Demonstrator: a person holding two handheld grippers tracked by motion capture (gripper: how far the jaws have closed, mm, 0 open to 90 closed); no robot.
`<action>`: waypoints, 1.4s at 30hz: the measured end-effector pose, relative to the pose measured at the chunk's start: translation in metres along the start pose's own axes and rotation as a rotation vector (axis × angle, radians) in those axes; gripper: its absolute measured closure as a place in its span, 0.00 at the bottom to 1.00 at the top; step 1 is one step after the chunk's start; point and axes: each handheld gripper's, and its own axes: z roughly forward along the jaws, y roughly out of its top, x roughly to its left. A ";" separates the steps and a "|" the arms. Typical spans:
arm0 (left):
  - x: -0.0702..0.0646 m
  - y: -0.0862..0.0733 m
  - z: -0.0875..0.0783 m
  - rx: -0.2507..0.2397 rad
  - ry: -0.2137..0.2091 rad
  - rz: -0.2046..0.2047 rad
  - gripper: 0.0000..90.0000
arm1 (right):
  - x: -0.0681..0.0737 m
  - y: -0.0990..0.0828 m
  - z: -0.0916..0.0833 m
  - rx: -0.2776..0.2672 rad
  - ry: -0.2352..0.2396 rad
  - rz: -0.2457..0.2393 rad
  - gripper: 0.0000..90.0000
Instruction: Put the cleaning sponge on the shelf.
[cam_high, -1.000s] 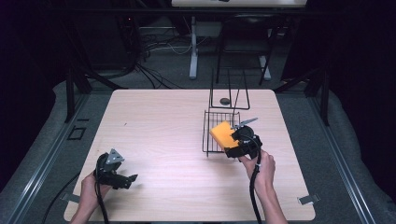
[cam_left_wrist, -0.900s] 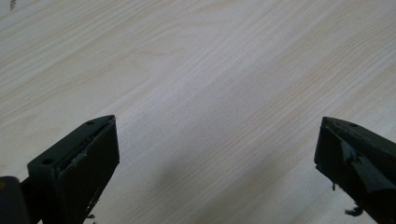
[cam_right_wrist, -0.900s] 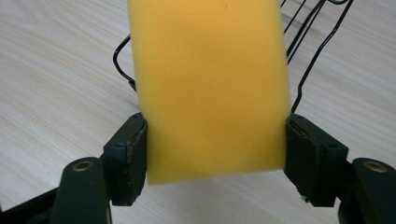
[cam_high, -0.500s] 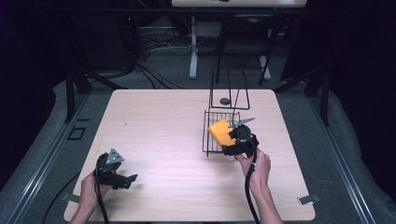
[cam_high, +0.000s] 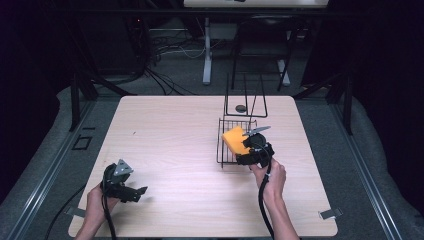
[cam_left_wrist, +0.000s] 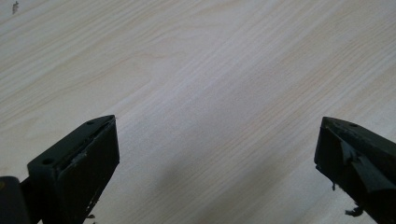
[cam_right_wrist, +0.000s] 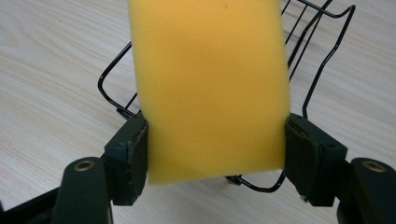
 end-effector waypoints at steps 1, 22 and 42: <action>0.000 0.000 0.000 0.003 -0.004 -0.004 0.00 | 0.000 0.000 0.001 -0.002 0.000 0.002 0.34; 0.001 -0.001 0.000 0.009 -0.003 0.000 0.00 | -0.003 0.005 0.027 0.017 -0.025 0.037 0.34; 0.001 -0.001 0.001 0.025 -0.018 0.001 0.00 | -0.003 0.008 0.049 0.081 -0.034 0.048 0.27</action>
